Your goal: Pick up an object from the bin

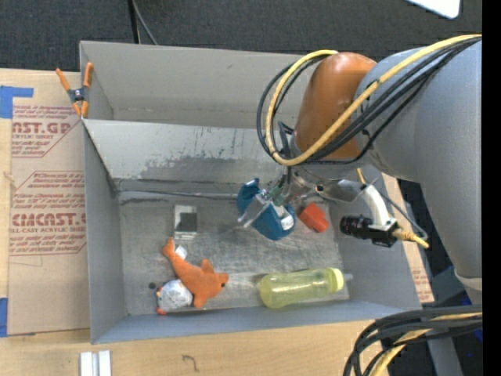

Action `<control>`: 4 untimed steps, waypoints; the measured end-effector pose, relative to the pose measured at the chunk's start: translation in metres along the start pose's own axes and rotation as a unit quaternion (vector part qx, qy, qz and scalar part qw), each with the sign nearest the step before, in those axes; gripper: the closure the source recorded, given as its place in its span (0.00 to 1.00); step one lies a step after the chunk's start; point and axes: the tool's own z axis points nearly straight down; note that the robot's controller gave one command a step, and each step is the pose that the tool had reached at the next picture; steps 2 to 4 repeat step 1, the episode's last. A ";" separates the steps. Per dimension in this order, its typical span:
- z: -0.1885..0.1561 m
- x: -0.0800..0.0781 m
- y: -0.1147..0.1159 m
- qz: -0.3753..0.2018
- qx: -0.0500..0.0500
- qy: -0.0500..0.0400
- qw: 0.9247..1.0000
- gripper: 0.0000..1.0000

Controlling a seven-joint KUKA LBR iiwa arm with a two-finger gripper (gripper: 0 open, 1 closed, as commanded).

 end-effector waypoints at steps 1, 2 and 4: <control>0.000 0.000 0.000 0.000 0.000 0.000 1.000 1.00; 0.000 0.000 0.000 0.000 0.000 0.000 1.000 1.00; 0.000 0.000 0.000 0.000 0.000 0.000 1.000 1.00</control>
Offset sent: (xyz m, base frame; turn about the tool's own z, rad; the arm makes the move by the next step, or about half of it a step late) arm -0.0259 0.0252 -0.0467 0.0054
